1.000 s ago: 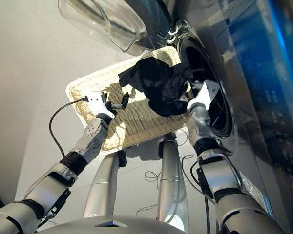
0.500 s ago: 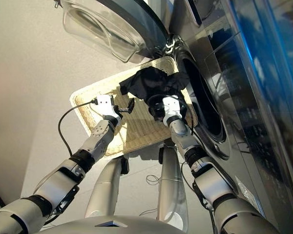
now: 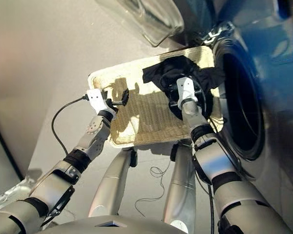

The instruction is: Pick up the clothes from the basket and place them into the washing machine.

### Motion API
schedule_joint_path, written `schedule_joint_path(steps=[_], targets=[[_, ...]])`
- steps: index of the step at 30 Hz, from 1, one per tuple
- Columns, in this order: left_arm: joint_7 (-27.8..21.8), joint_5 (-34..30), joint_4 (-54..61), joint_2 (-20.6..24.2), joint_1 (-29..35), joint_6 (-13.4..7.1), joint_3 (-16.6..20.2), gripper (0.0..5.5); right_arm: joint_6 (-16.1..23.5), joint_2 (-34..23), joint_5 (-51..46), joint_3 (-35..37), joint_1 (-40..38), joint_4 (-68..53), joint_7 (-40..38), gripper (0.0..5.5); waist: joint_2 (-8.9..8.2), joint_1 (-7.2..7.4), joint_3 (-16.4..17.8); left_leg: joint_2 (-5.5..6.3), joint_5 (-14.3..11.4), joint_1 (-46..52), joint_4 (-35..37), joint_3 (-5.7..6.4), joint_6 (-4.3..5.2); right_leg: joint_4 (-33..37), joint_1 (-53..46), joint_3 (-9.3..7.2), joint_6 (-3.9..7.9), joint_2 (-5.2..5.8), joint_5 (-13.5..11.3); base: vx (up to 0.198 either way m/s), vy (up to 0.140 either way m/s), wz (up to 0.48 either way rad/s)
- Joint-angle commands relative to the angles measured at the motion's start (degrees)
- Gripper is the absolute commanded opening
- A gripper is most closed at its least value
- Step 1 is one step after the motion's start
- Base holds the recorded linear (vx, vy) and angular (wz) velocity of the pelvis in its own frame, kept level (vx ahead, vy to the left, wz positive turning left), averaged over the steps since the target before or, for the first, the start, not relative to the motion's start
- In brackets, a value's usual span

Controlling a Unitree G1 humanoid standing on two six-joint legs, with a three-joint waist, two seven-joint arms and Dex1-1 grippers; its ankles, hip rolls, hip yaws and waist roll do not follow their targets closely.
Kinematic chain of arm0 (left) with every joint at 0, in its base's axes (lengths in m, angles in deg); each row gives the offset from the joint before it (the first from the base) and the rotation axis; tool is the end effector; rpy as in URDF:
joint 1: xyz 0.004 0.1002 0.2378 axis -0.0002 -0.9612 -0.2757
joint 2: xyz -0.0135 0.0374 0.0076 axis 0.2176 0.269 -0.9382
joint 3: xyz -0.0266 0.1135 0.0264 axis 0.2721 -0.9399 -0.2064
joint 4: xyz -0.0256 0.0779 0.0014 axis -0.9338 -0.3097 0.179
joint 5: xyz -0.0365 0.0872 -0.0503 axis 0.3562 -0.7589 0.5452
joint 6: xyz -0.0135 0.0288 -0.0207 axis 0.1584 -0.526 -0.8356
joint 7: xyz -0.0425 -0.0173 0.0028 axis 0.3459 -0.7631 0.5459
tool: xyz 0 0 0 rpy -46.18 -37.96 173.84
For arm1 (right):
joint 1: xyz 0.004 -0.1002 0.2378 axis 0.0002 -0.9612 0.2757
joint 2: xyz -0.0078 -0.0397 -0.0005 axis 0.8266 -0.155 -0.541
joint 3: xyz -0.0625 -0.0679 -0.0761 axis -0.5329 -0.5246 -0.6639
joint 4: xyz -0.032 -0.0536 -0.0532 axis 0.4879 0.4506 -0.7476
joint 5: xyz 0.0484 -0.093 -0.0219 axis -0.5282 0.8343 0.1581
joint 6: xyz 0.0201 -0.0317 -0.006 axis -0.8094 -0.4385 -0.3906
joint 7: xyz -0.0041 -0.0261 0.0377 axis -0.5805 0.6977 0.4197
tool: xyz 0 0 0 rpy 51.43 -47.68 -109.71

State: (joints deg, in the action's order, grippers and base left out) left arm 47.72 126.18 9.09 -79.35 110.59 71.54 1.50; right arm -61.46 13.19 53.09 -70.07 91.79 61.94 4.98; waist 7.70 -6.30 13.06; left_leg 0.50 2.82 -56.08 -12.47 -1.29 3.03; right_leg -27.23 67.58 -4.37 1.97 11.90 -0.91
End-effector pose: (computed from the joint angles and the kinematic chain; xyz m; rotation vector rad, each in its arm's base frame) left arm 0.3088 0.1030 0.0543 -0.3625 -0.0681 -0.2272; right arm 0.3692 -0.2083 0.0940 -0.3506 0.1470 -0.0989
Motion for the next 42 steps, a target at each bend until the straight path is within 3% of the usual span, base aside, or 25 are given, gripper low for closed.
schedule_joint_path(steps=[1, 2, 3, 4, 13, 19, 25, 30, 31, 33, 37, 41, 42], targets=[[-0.7, 0.6, 4.6, 2.7, 0.6, -1.5, 3.0, 5.5, -2.0, -1.7, 4.1, -1.4, 5.4, 2.1, -1.4, 5.5, 1.6, -0.07, 2.0, -2.63, -6.5, -2.0, -8.8, 2.07, -0.15, -2.2, -1.9, 0.49, 5.34, -0.34, 3.1, 0.0, 0.0, 0.0], [-0.4, 0.6, 4.2, 2.6, 0.8, -1.4, 3.2, 5.5, -2.6, -1.7, 4.6, -1.1, 5.4, 3.0, -1.2, 5.18, 1.45, 0.04, 2.0, -2.55, -6.7, -2.4, -9.5, 1.95, -0.24, -3.0, -1.5, 0.27, 5.26, -0.23, 3.2, 0.0, 0.0, 0.0], [-0.3, 0.5, 3.8, 2.8, 0.8, -1.2, 3.3, 5.5, -3.0, -1.7, 5.5, -1.3, 5.4, 3.6, -1.2, 1.9, 1.3, 0.11, 1.9, -2.49, -6.8, -2.9, -10.1, 2.04, -0.25, -3.3, -1.3, 0.26, 5.19, -0.22, 3.3, 0.0, 0.0, 0.0], [-0.1, 0.5, 3.9, 2.9, 0.7, -1.2, 3.5, 5.5, -3.3, -1.6, 6.1, -1.4, 5.9, 4.2, -1.8, 0.0, 1.16, 0.08, 1.7, -2.37, -7.0, -3.1, -10.4, 2.2, -0.36, -3.5, -1.3, 0.24, 5.1, -0.32, 3.4, 0.0, 0.0, 0.0], [1.1, -0.4, 1.4, 2.9, -1.0, -0.6, 5.7, 5.5, -3.1, 0.3, 6.3, 1.9, 2.2, 2.3, -5.1, 0.0, -0.66, 2.01, 0.2, -2.38, -7.8, -0.6, -10.0, 1.43, -0.69, -1.8, -4.4, -0.17, 4.99, -0.57, 2.5, 0.0, 0.0, 0.0], [2.9, -0.8, -1.1, 2.8, -3.0, -1.7, 8.7, 5.5, -0.4, 1.6, 6.7, 4.3, -4.0, -8.5, -11.0, 0.0, -1.57, 4.19, 0.2, -2.42, -7.3, 3.8, -7.2, 0.32, -0.37, 3.2, -8.8, 0.21, 5.23, -1.09, 0.5, -0.017, 0.022, -0.142], [6.4, -3.0, -1.6, 1.1, -5.8, -3.3, 11.5, 5.5, -1.4, -1.2, 23.3, 7.2, -14.1, -27.4, -23.1, 0.0, -1.37, 5.95, 0.2, -2.12, -6.4, 7.5, -3.7, -0.75, -0.28, 7.8, -12.3, 0.92, 5.8, -1.53, -1.2, -0.035, 0.042, -0.238], [6.8, -2.8, -0.8, 0.8, -6.5, -5.2, 10.8, 5.5, -3.3, -3.6, 33.5, 10.4, -14.5, -29.6, -33.6, 0.0, -0.25, 5.75, 0.0, -1.84, -6.2, 7.5, -3.6, -1.25, -0.38, 8.2, -11.9, 1.72, 6.18, -1.41, -1.6, -0.034, 0.017, -0.062], [6.6, -2.7, -0.5, 0.9, -6.4, -5.4, 10.7, 5.5, -3.7, -4.4, 34.0, 11.9, -14.3, -29.6, -35.6, 0.0, -0.13, 5.99, 0.2, -1.52, -4.7, 6.3, -3.8, -1.62, -0.71, 8.4, -10.9, 1.76, 5.76, -1.04, -3.2, -0.13, 0.042, -0.038], [6.5, -2.0, -0.1, 0.8, -6.9, -5.5, 10.6, 5.5, -4.2, -5.7, 34.8, 13.9, -14.3, -29.6, -38.7, 0.0, 0.44, 5.94, -0.1, -1.49, -4.7, 5.8, -3.9, -1.59, -0.66, 8.2, -10.2, 2.08, 5.79, -0.93, -3.1, -0.062, 0.021, -0.008], [5.3, -1.7, 0.2, 1.3, -8.4, -5.9, 10.9, 5.5, -5.0, -10.2, 34.5, 18.9, -13.3, -28.8, -43.1, 0.0, 1.44, 5.61, -0.5, -1.47, -5.0, 4.6, -4.3, -1.68, -0.65, 7.6, -8.7, 2.67, 5.92, -0.82, -2.9, 0.0, 0.0, 0.0], [3.9, -0.8, 0.9, 2.2, -9.1, -5.8, 10.9, 5.5, -6.4, -17.5, 30.2, 23.2, -7.2, -24.2, -46.4, 0.0, 2.53, 4.62, -0.8, -1.52, -5.4, 2.1, -5.3, -1.57, -0.78, 6.1, -5.9, 3.41, 6.05, -0.6, -2.3, 0.0, 0.0, 0.0], [4.1, -0.4, 1.1, 2.4, -8.9, -5.8, 10.8, 5.5, -7.4, -17.0, 29.7, 23.2, -5.1, -25.0, -48.6, 0.0, 2.88, 4.19, -0.8, -1.63, -5.6, 1.3, -5.8, -1.56, -0.8, 5.4, -4.9, 3.69, 6.09, -0.55, -2.1, 0.0, 0.0, 0.0]])
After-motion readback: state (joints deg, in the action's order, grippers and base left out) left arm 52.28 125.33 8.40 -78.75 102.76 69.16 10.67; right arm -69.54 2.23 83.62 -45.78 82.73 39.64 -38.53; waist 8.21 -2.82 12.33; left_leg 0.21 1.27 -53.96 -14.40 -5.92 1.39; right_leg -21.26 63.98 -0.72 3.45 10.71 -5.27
